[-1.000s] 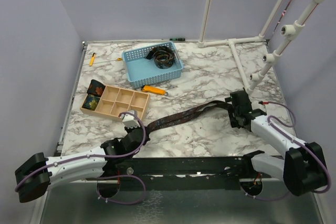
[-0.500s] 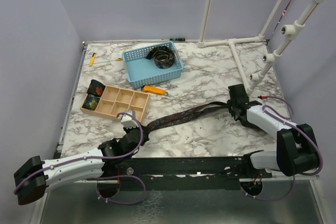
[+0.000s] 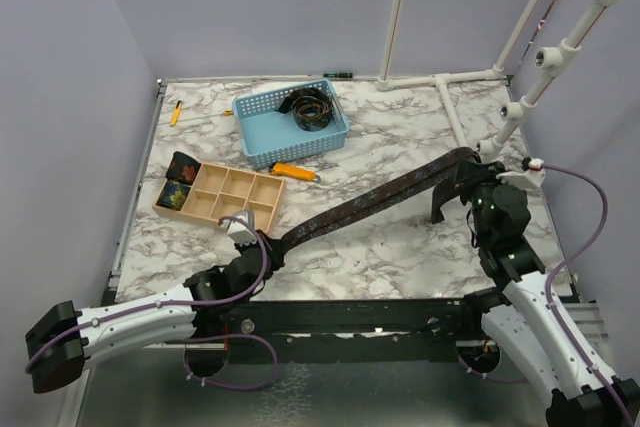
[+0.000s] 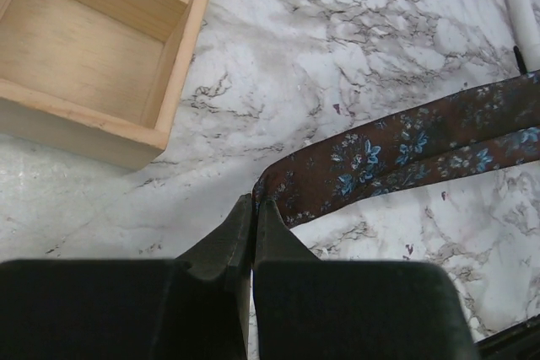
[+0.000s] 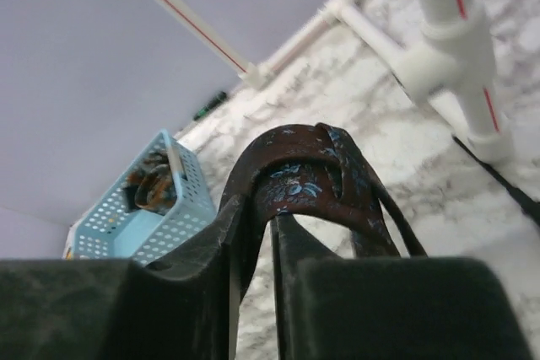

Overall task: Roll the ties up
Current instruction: Flatten out the tie at the center of the board.

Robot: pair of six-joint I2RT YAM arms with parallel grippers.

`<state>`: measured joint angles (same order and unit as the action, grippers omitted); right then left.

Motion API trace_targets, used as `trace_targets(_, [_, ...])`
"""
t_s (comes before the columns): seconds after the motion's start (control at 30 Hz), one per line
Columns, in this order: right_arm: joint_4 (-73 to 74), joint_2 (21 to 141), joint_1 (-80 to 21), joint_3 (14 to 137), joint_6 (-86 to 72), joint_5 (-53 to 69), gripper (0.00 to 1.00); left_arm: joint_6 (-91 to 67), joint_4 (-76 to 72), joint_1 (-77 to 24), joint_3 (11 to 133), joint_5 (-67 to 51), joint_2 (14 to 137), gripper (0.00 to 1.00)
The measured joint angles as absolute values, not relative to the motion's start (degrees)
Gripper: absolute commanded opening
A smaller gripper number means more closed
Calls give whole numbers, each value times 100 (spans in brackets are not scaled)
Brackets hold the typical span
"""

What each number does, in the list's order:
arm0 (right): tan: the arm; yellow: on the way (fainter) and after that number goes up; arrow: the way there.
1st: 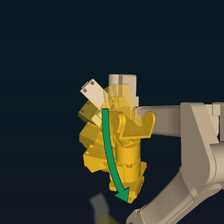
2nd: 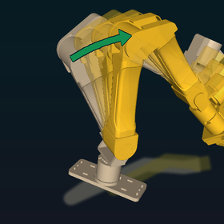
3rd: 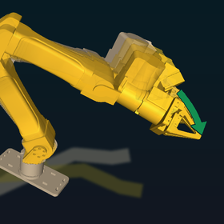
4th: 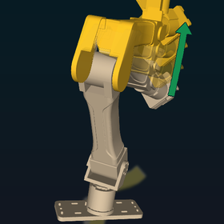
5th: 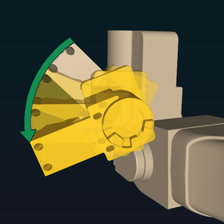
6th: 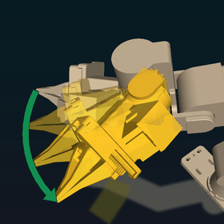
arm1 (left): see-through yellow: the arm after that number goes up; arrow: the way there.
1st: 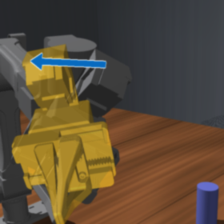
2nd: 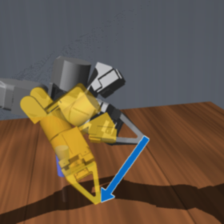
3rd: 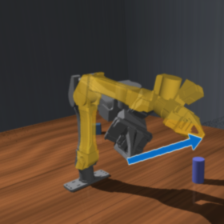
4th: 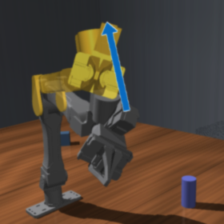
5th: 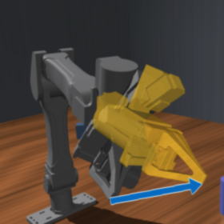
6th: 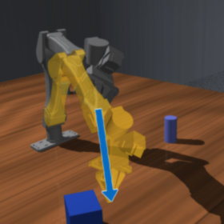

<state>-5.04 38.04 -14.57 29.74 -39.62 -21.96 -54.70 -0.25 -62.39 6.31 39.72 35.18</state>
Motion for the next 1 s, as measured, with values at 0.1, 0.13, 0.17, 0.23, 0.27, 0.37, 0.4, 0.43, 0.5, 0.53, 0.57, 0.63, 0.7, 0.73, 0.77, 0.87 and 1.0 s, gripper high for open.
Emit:
trace_targets(0.1, [-316, 3522, -1450, 2314, -4051, -2320, 63, -5568, -47, -6239, 567, 3983, 3669, 0])
trace_targets(0.13, [-191, 3518, -1450, 2051, -4178, -2322, 68, -5601, -43, -6239, 548, 3986, 3758, 0])
trace_targets(0.17, [-32, 3507, -1448, 1796, -4340, -2322, 71, -5660, -23, -6239, 532, 3992, 3916, 0])
trace_targets(0.23, [331, 3494, -1448, 1317, -4698, -2316, 79, -5804, 34, -6239, 532, 4014, 4158, 0])
trace_targets(0.27, [497, 3452, -1450, 1133, -4866, -2303, 83, -5867, 71, -6239, 532, 4023, 4263, 0])
trace_targets(0.37, [932, 3245, -1448, 956, -5301, -2263, 85, -6173, 292, -6239, 532, 4119, 4431, 0])
trace_targets(0.4, [1004, 3142, -1448, 961, -5422, -2261, 85, -6263, 336, -6239, 532, 4169, 4429, 0])
trace_targets(0.43, [1057, 3048, -1448, 969, -5533, -2257, 85, -6368, 392, -6239, 534, 4215, 4407, 0])
trace_targets(0.5, [1144, 2897, -1448, 993, -5730, -2233, 85, -6530, 537, -6239, 534, 4335, 4327, 0])
trace_targets(0.53, [1179, 2860, -1448, 1013, -5841, -2213, 85, -6602, 617, -6239, 534, 4416, 4261, 0])
trace_targets(0.57, [1192, 2858, -1448, 1015, -5953, -2185, 85, -6665, 687, -6239, 534, 4477, 4189, 0])
trace_targets(0.63, [1208, 2921, -1448, 1015, -6121, -2134, 85, -6761, 797, -6239, 534, 4602, 4045, 0])
trace_targets(0.7, [1138, 3140, -1448, 1022, -6219, -2128, 82, -6836, 921, -6239, 534, 4698, 3924, 0])
trace_targets(0.73, [1122, 3330, -1448, 1044, -6259, -2137, 81, -6858, 963, -6239, 534, 4722, 3887, 0])
trace_targets(0.77, [1120, 3573, -1448, 1094, -6281, -2163, 79, -6879, 989, -6239, 534, 4746, 3850, 0])
trace_targets(0.87, [1041, 4495, -1448, 1387, -6296, -2296, 71, -6921, 1052, -6239, 534, 4770, 3800, 0])
trace_targets(1.0, [539, 5507, -1448, 1715, -6235, -2351, 62, -6925, 1118, -6239, 534, 4770, 3780, 0])
